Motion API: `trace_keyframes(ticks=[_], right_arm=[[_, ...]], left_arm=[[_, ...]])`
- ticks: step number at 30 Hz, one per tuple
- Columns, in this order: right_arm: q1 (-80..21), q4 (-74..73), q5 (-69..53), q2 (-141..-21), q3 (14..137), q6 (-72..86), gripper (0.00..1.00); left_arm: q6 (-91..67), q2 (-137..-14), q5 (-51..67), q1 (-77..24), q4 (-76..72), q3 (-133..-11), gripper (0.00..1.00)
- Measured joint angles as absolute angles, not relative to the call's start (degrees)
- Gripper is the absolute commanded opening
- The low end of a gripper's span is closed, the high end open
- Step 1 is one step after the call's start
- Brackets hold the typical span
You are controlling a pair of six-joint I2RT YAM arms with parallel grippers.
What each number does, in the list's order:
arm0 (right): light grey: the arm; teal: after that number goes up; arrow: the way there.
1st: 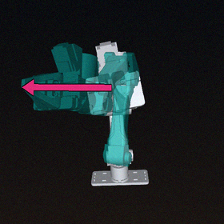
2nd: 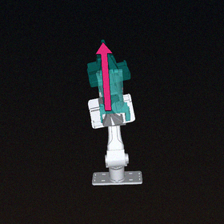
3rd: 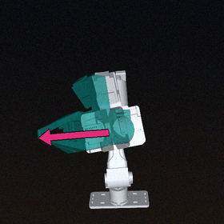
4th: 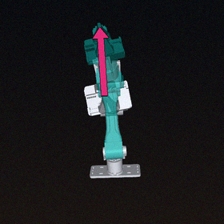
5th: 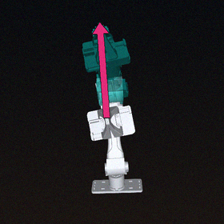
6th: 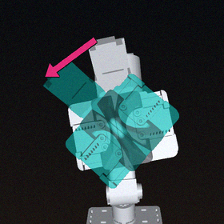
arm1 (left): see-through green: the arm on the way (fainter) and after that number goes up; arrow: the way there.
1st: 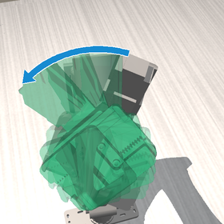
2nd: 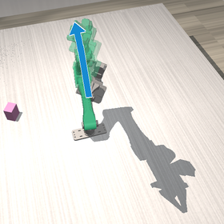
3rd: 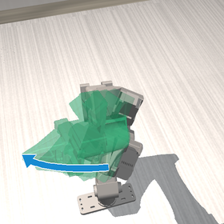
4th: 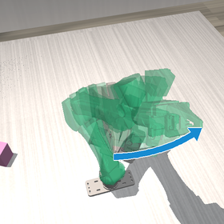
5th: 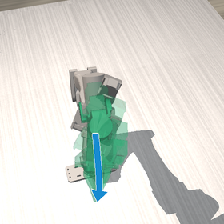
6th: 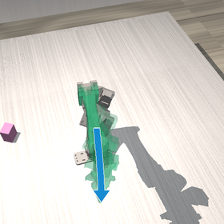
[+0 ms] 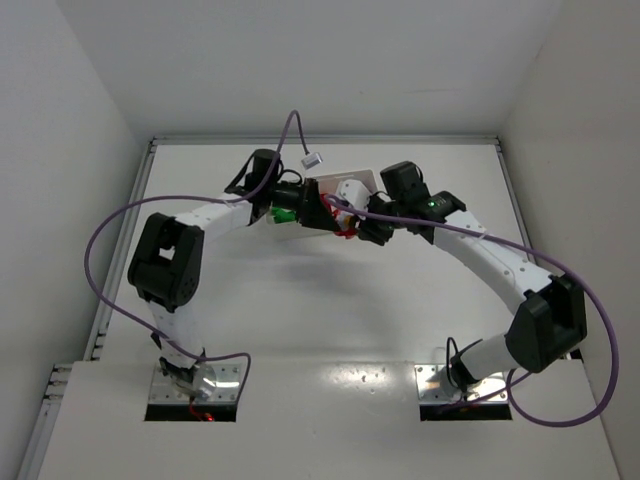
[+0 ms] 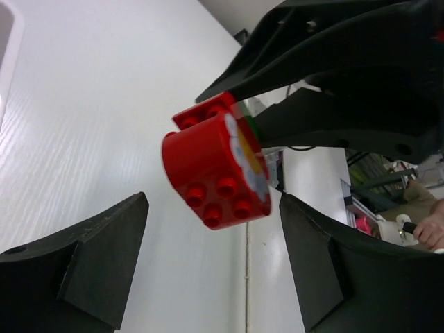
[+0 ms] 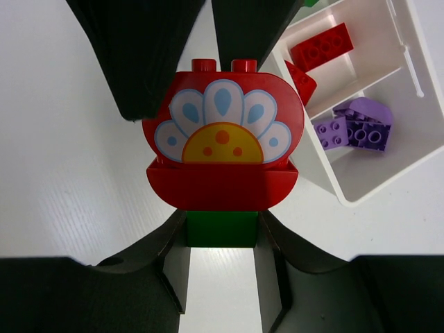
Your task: Sort the legos into containers by color
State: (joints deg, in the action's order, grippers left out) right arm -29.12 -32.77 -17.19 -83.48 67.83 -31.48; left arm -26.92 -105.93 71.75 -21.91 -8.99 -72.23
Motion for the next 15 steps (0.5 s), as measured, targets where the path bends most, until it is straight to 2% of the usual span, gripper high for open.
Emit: trace_keyframes(ticks=[3,10,15], right_arm=[[-29.41,-32.51,-17.15,-83.48,67.85,-31.51,0.03],[-29.52,-32.32,-16.53,-83.96,67.85,-31.55,0.03],[-30.06,-31.77,-15.35,-84.03,67.85,-32.14,0.03]], left_arm=[[-24.47,-106.43,69.73,-22.22,-5.8,-72.27,0.82],[-23.46,-106.78,69.69,-22.22,-4.03,-72.95,0.68],[-25.65,-106.83,70.72,-22.22,-6.28,-72.95,0.63]])
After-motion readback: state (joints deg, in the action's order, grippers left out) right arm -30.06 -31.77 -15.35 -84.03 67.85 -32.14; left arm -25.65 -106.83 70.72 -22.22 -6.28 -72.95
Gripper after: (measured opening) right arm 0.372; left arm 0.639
